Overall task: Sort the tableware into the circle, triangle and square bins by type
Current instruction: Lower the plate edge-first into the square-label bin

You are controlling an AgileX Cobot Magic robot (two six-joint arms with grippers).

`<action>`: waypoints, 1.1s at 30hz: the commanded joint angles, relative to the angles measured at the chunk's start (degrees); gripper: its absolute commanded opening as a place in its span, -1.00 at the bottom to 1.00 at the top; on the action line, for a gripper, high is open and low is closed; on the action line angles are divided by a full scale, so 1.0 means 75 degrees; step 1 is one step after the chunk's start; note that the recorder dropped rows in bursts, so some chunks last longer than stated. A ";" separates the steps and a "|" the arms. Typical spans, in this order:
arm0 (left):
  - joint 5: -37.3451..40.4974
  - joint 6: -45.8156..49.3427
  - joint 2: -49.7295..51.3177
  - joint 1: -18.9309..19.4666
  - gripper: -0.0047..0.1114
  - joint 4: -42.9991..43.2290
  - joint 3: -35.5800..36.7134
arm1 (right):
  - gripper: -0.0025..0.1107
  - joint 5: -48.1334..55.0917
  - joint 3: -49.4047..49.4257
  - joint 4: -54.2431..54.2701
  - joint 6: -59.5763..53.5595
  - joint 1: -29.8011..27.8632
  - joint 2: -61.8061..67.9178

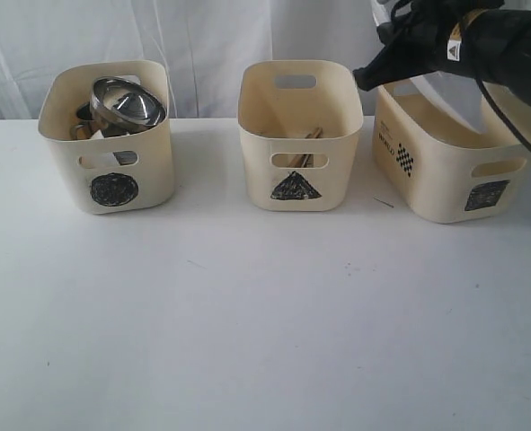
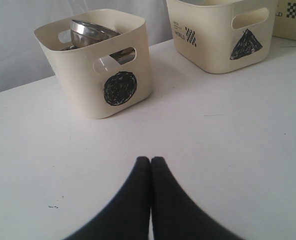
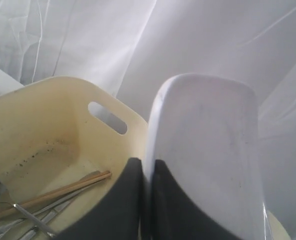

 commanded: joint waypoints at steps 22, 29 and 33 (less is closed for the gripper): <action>-0.0020 0.0010 -0.0035 0.0007 -0.92 -0.0025 0.0029 | -0.37 -0.0660 -0.0166 0.0081 -0.0106 -0.0118 0.0251; -0.0020 0.0010 -0.0035 0.0007 -0.92 -0.0025 0.0029 | -0.37 -0.0557 -0.0166 0.0251 -0.0090 -0.0118 -0.0235; -0.0020 0.0010 -0.0035 0.0007 -0.92 -0.0025 0.0029 | -0.37 -0.0384 -0.0152 0.0336 -0.0038 -0.0148 -0.0682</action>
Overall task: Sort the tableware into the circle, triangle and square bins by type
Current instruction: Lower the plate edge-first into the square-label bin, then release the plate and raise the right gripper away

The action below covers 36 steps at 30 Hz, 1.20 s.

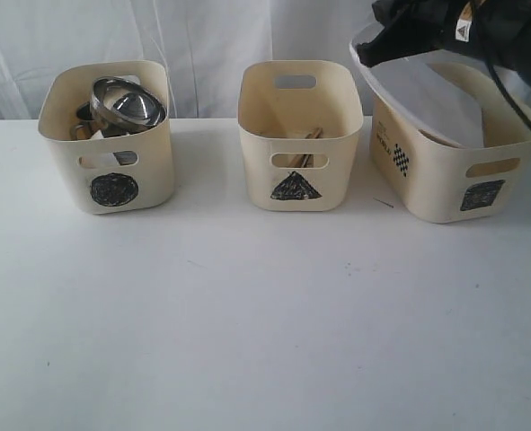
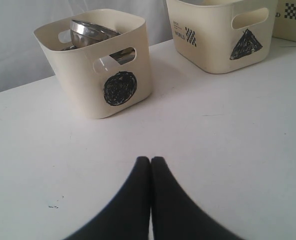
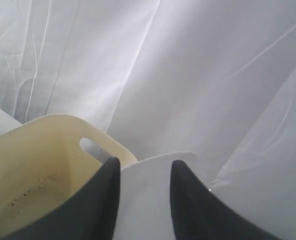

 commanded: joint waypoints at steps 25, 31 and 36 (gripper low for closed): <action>-0.0020 0.0010 -0.0035 0.0007 -0.92 -0.0025 0.0029 | -0.96 -0.0467 0.4949 0.0620 0.1166 -0.0268 -0.6322; -0.0020 0.0010 -0.0035 0.0007 -0.92 -0.0025 0.0029 | -0.96 -0.0268 0.6449 0.1109 0.1166 -0.0268 -0.8009; -0.0020 0.0010 -0.0035 0.0007 -0.92 -0.0025 0.0029 | -0.96 0.0609 0.6952 0.1109 0.1172 -0.0268 -0.9174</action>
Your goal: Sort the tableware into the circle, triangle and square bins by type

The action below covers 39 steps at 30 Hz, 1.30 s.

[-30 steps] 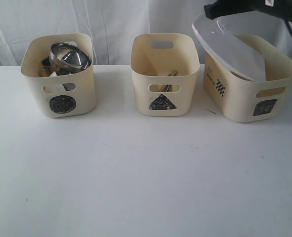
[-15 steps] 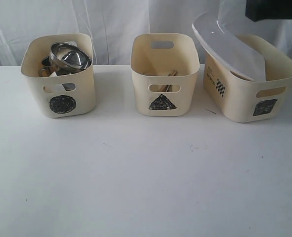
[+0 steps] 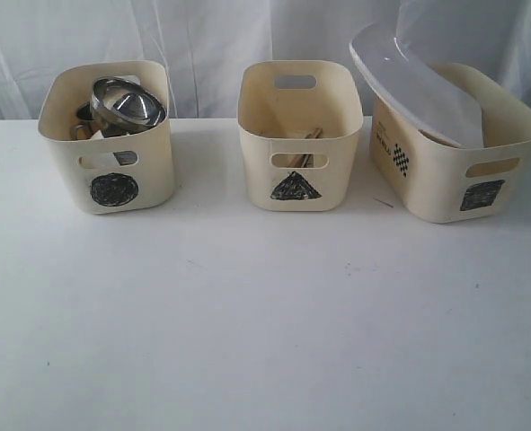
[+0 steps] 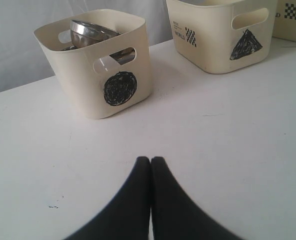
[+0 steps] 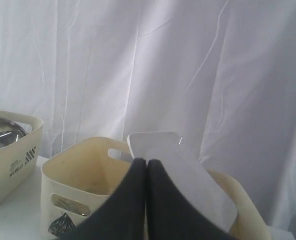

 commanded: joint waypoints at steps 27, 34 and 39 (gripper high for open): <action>-0.0020 0.0010 -0.0035 0.0007 -0.92 -0.0025 0.0029 | -0.96 0.2427 0.0285 0.0063 0.0033 -0.0043 -0.1415; -0.0020 0.0010 -0.0035 0.0007 -0.92 -0.0025 0.0029 | -0.96 0.2471 0.0661 0.0496 0.0005 -0.0027 -0.1450; -0.0020 0.0010 -0.0035 0.0007 -0.92 -0.0025 0.0029 | -0.96 0.2541 0.1552 0.1114 0.0005 -0.0027 -0.2242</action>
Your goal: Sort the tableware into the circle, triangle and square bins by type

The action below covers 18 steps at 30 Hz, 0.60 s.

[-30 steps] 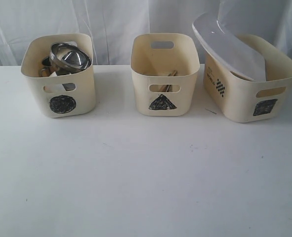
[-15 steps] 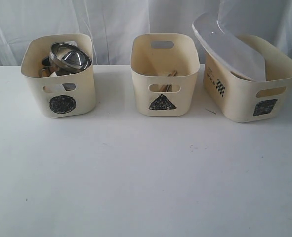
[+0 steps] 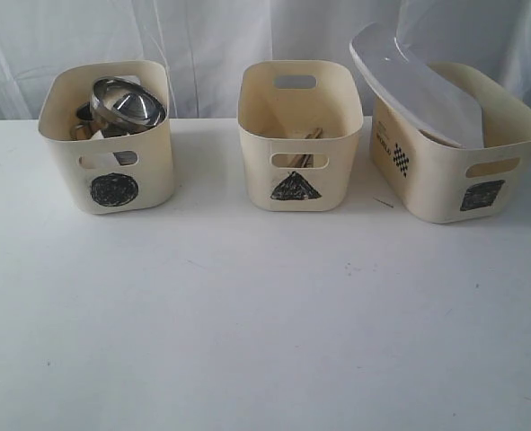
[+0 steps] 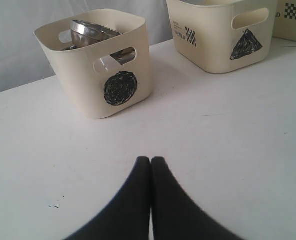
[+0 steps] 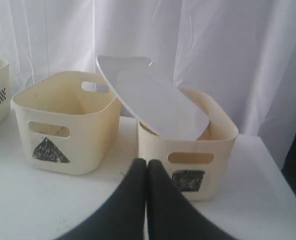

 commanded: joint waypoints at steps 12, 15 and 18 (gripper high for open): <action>-0.0020 0.0010 -0.0035 0.0007 -0.92 -0.0025 0.0029 | -0.96 0.1559 0.1316 0.1983 -0.2012 -0.0027 -0.2620; -0.0019 0.0010 -0.0035 0.0007 -0.92 -0.0025 0.0029 | -0.96 0.1445 0.1510 0.2319 -0.2345 -0.0027 -0.2620; -0.0019 0.0010 -0.0035 0.0007 -0.92 -0.0025 0.0029 | -0.96 0.1282 0.1726 0.2716 -0.2803 -0.0027 -0.2620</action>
